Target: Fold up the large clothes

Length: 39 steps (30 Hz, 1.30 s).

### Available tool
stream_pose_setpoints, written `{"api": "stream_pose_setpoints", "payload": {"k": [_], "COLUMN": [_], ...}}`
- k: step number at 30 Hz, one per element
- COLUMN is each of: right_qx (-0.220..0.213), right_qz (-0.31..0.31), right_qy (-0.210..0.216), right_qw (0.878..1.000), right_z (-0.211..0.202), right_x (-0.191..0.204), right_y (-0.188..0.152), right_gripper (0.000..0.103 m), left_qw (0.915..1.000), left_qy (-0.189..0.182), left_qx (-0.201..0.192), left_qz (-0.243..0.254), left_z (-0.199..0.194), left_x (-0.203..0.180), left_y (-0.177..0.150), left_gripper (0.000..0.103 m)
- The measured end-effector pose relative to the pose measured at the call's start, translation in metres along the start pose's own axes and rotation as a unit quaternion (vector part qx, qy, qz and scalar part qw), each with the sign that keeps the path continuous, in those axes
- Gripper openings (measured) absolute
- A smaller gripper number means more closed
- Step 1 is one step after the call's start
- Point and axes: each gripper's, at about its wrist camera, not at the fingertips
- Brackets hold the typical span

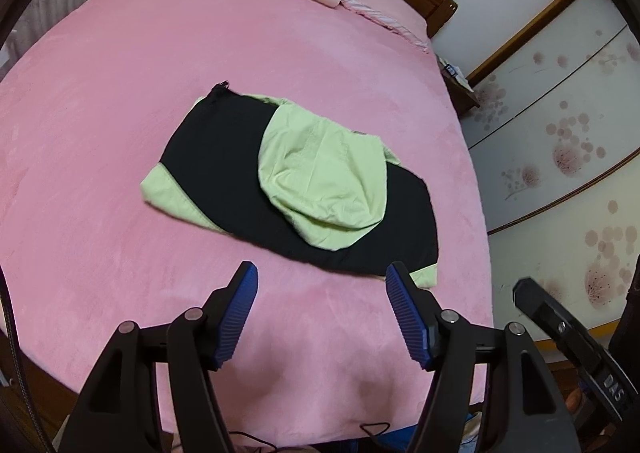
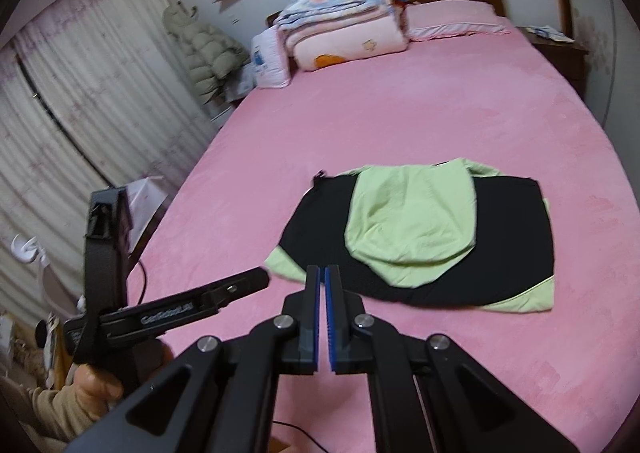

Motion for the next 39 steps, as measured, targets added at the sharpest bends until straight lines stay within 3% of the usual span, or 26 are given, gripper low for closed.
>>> {"api": "stream_pose_setpoints", "payload": {"k": [3,5,7,17,25,34,39], "right_qx": [0.025,0.038,0.039,-0.032,-0.065,-0.054,-0.040], "right_qz": [0.003,-0.003,-0.014,-0.021,-0.015,-0.008,-0.008], "right_qy": [0.028,0.032,0.009,-0.071,-0.111,-0.126,-0.125], "right_qw": [0.999,0.999,0.999,0.997,0.992,0.990,0.991], "right_z": [0.004,0.011,0.024,0.082,0.146,0.214,0.240], "right_x": [0.007,0.011,0.012,-0.006,-0.020,-0.027,-0.022], "right_y": [-0.009,-0.015,-0.023,-0.030,-0.007,0.014,0.017], "right_gripper": [0.005,0.020,0.025,0.025,0.024,0.024,0.024], "left_qw": [0.9998,0.9995,0.9990,0.9963,0.9853,0.9683,0.9670], "left_qy": [0.009,0.016,0.026,0.023,0.007,-0.027,-0.051], "left_qx": [0.007,0.014,0.019,-0.011,-0.021,-0.046,-0.064], "left_qz": [-0.014,-0.024,-0.032,-0.082,-0.169,-0.244,-0.241], "left_z": [0.002,0.009,0.020,0.084,0.146,0.186,0.198], "left_x": [0.008,0.017,0.030,0.105,0.176,0.236,0.249], "left_y": [-0.007,-0.012,-0.015,-0.003,0.018,0.031,0.048], "left_gripper": [0.073,0.073,0.073,0.073,0.073,0.073,0.073]}}
Point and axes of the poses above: each gripper's, at about its wrist camera, not at the fingertips, and z roughly the way its jaws point, x to its left, y to its top, and after that the axes turned 9 degrees about -y, right-handed
